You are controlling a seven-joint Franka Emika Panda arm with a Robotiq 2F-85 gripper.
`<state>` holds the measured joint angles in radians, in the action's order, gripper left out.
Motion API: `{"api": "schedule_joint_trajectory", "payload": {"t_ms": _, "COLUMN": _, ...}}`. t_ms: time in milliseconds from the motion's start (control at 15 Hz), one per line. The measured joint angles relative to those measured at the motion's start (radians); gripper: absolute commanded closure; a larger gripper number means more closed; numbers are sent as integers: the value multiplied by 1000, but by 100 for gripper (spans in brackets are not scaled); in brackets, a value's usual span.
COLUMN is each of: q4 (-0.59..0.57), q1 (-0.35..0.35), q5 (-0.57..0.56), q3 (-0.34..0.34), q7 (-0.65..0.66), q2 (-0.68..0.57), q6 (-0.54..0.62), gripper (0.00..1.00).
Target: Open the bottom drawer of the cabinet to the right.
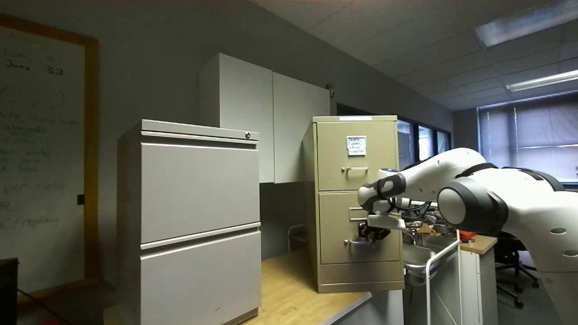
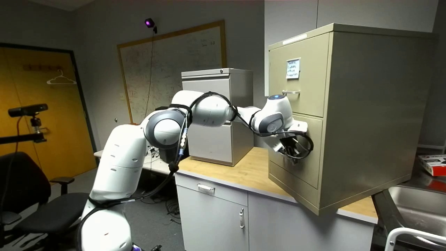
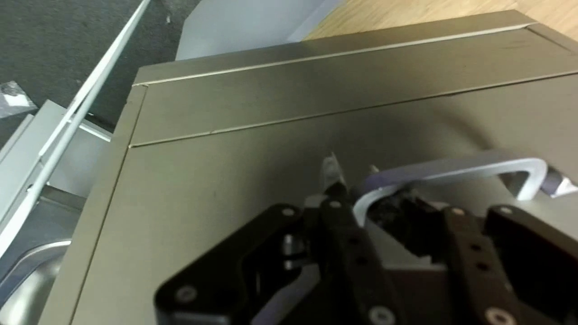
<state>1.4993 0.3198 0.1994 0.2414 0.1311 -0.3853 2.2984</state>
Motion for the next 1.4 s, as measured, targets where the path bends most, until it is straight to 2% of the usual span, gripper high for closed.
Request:
{"api": "schedule_joint_trajectory", "payload": {"t_ms": 67, "q4": 25, "q1": 17, "q5": 43, "q3": -14, "q7": -26, "q2": 12, "q6": 27, "gripper": 95}}
{"api": "schedule_joint_trajectory", "payload": {"t_ms": 200, "q4": 77, "q1": 24, "q5": 86, "q3": -19, "q7": 45, "q2": 31, "q6": 90, "gripper": 95}}
{"api": "schedule_joint_trajectory", "payload": {"t_ms": 333, "q4": 122, "q1": 28, "q5": 120, "q3": -31, "q7": 4, "q2": 53, "q6": 140, "gripper": 95}}
{"api": "schedule_joint_trajectory", "payload": {"t_ms": 467, "q4": 154, "q1": 8, "q5": 52, "q3": -24, "q7": 39, "q2": 75, "q6": 163, "gripper": 95}}
{"api": "schedule_joint_trajectory", "payload": {"t_ms": 600, "q4": 184, "q1": -34, "q5": -77, "q3": -2, "q7": 117, "q2": 101, "q6": 166, "gripper": 95}}
{"api": "schedule_joint_trajectory", "payload": {"t_ms": 933, "q4": 216, "q1": -93, "q5": -305, "q3": 19, "q7": 224, "q2": 143, "q6": 107, "gripper": 95}}
{"api": "schedule_joint_trajectory", "payload": {"t_ms": 1200, "q4": 289, "q1": -97, "q5": -319, "q3": 18, "q7": 230, "q2": 190, "q6": 151, "gripper": 95}}
{"api": "schedule_joint_trajectory", "payload": {"t_ms": 1400, "q4": 374, "q1": -86, "q5": -248, "q3": 16, "q7": 200, "q2": 236, "q6": 240, "gripper": 95}}
